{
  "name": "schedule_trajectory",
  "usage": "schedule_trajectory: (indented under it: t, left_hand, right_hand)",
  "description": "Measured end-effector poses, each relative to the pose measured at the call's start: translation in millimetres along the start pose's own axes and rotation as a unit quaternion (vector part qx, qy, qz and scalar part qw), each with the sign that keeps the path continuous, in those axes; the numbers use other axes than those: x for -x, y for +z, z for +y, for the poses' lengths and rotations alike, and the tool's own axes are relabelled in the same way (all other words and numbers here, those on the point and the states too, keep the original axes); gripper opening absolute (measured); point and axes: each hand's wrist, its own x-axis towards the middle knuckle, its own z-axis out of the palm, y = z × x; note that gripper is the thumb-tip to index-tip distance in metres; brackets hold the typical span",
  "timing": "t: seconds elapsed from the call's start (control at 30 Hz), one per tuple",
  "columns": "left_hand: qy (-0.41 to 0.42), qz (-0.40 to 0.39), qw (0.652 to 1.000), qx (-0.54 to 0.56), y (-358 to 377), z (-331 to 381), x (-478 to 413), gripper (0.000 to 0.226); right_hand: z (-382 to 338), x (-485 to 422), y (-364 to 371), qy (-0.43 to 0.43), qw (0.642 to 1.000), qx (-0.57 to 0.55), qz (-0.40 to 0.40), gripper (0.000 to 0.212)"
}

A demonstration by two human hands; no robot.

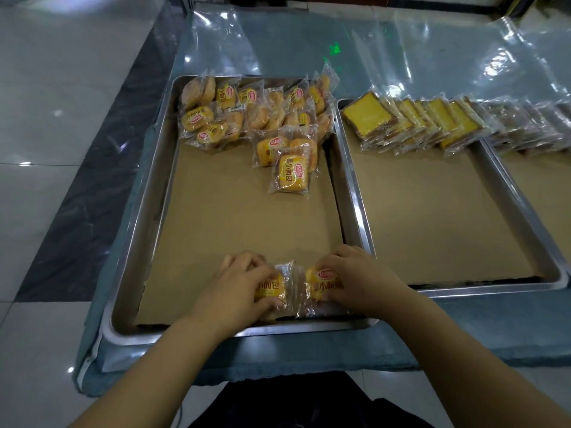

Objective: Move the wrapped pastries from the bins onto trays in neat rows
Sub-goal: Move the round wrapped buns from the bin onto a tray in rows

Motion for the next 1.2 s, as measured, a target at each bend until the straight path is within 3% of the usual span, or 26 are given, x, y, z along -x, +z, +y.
schedule_trajectory:
  t: [0.07,0.2,0.4,0.6,0.73,0.9,1.0,1.07,1.2]
  left_hand:
    - [-0.016,-0.006,1.000,0.005,-6.5,-0.7,-7.7,0.052]
    - [-0.056,0.062,0.995,0.046,-26.0,0.2,-38.5,0.057]
    - [-0.140,0.082,0.971,0.174,-35.9,3.7,-117.8,0.027]
    - [-0.232,0.112,0.939,0.228,-31.7,12.8,-179.3,0.058]
    - [-0.238,0.133,0.917,0.291,-29.9,15.1,-192.8,0.059]
    - [-0.257,0.122,0.919,0.272,-24.1,10.5,-189.8,0.045]
    - [-0.251,0.142,0.907,0.308,-22.6,6.2,-176.8,0.061]
    - [-0.223,0.142,0.916,0.302,-24.1,1.1,-163.8,0.071]
    - [-0.203,0.111,0.943,0.240,-29.8,-10.8,-137.1,0.050]
  right_hand:
    - [2.8,-6.1,-7.9,-0.003,0.999,-0.032,0.006,0.049]
    - [11.5,-22.6,-29.5,-0.001,0.998,-0.060,0.028,0.047]
    - [33.1,-62.0,-63.3,0.007,0.995,-0.077,0.064,0.037]
    - [54.5,-103.4,-80.4,0.044,0.986,-0.104,0.125,0.028]
    - [58.6,-131.7,-86.0,0.056,0.979,-0.145,0.133,0.034]
    - [52.8,-167.2,-91.4,0.078,0.979,-0.130,0.133,0.049]
    - [46.2,-182.7,-92.1,0.120,0.982,-0.105,0.097,0.049]
    - [41.3,-189.2,-91.3,0.142,0.984,-0.073,0.085,0.041]
    - [36.2,-192.6,-88.8,0.161,0.979,-0.071,0.107,0.033]
